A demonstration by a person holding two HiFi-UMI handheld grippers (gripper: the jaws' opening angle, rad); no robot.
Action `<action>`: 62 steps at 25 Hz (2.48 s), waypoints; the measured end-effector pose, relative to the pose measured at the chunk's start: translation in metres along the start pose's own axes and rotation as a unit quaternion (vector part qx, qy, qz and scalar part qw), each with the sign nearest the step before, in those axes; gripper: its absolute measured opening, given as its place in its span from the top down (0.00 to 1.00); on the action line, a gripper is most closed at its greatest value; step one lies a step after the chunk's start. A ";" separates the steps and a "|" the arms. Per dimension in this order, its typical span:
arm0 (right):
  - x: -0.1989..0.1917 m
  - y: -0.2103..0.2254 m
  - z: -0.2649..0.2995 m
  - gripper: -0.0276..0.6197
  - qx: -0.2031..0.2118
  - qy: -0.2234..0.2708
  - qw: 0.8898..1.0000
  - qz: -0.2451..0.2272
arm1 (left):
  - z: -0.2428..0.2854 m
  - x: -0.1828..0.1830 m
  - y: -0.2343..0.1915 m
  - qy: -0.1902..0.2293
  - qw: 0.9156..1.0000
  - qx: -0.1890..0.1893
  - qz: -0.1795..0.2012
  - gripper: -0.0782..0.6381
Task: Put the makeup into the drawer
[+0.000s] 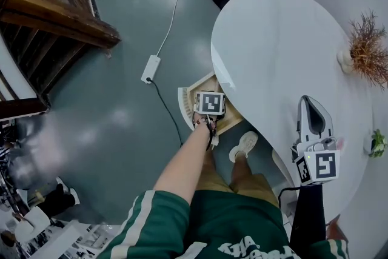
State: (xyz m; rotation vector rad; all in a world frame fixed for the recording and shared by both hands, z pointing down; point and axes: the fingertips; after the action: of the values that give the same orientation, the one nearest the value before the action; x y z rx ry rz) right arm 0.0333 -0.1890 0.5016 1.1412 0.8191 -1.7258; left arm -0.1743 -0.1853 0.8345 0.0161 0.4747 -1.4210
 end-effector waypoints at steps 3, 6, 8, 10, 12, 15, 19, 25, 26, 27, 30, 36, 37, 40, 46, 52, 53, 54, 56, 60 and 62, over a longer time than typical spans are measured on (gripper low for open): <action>-0.003 0.001 -0.001 0.95 -0.002 -0.005 1.000 -0.002 | 0.005 -0.001 -0.003 0.000 1.000 0.008 -0.007 0.80; -0.005 0.002 -0.002 0.95 -0.005 -0.010 1.000 -0.004 | 0.014 -0.005 -0.007 -0.003 1.000 0.016 -0.007 0.80; -0.007 0.005 -0.001 0.95 -0.006 -0.013 1.000 -0.005 | 0.019 -0.006 -0.009 -0.005 1.000 0.019 -0.008 0.80; -0.010 0.006 -0.002 0.95 -0.009 -0.015 1.000 -0.005 | 0.023 -0.008 -0.011 -0.011 1.000 0.021 -0.011 0.80; -0.012 0.005 -0.002 0.95 -0.009 -0.018 1.000 -0.005 | 0.027 -0.011 -0.013 -0.019 0.999 0.025 -0.014 0.80; -0.016 0.002 -0.003 0.95 -0.008 -0.021 1.000 -0.004 | 0.029 -0.013 -0.014 -0.024 0.999 0.025 -0.017 0.80; -0.017 0.001 -0.005 0.95 -0.008 -0.019 1.000 -0.003 | 0.033 -0.015 -0.006 -0.025 0.999 0.003 -0.024 0.69; -0.011 0.001 -0.009 0.95 -0.009 -0.009 1.000 -0.001 | 0.023 -0.005 0.001 -0.002 1.000 -0.011 -0.011 0.53; -0.010 0.000 -0.009 0.95 -0.008 -0.006 1.000 -0.001 | 0.019 -0.002 0.002 0.003 1.000 -0.011 -0.006 0.53; -0.007 -0.001 -0.010 0.95 -0.007 -0.002 1.000 -0.001 | 0.014 0.000 0.003 0.007 1.000 -0.010 -0.001 0.52; 0.003 -0.005 -0.011 0.95 -0.003 0.010 1.000 0.000 | -0.009 0.006 0.007 0.012 1.000 -0.010 0.010 0.49; 0.030 -0.016 -0.018 0.95 0.005 0.041 0.999 0.000 | -0.074 0.025 0.007 0.074 0.996 0.007 0.055 0.48; 0.036 -0.017 -0.018 0.95 0.006 0.047 0.999 -0.001 | -0.087 0.029 0.006 0.089 0.994 0.017 0.064 0.48; 0.051 -0.020 -0.023 0.95 0.011 0.066 0.998 -0.002 | -0.128 0.037 0.001 0.132 0.985 0.055 0.099 0.48; 0.082 -0.025 -0.033 0.95 0.014 0.096 0.995 -0.006 | -0.219 0.072 0.018 0.232 0.956 0.081 0.159 0.46; 0.104 -0.024 -0.047 0.95 0.009 0.121 0.992 -0.015 | -0.298 0.109 0.051 0.317 0.919 0.087 0.217 0.45; 0.107 -0.024 -0.049 0.95 0.008 0.123 0.992 -0.016 | -0.310 0.114 0.056 0.330 0.914 0.086 0.221 0.45; 0.110 -0.024 -0.051 0.95 0.007 0.125 0.992 -0.018 | -0.322 0.118 0.061 0.343 0.908 0.084 0.224 0.45; 0.118 -0.022 -0.055 0.95 0.005 0.132 0.991 -0.021 | -0.346 0.127 0.071 0.373 0.898 0.076 0.221 0.44; 0.134 -0.018 -0.061 0.95 -0.003 0.147 0.989 -0.023 | -0.397 0.147 0.094 0.434 0.874 0.050 0.212 0.44; 0.141 -0.015 -0.063 0.95 -0.006 0.156 0.988 -0.020 | -0.420 0.157 0.107 0.460 0.859 0.043 0.221 0.44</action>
State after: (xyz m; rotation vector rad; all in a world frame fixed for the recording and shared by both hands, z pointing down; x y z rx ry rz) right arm 0.0153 -0.1721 0.3478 1.4174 1.0440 -1.5932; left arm -0.1902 -0.1941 0.3742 0.8618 1.1097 -0.8987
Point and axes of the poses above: the fingertips, and each gripper's own axes: z forward along the fingers, y to its right, x out of its top, and after that the axes turned 2 degrees about y, right-handed
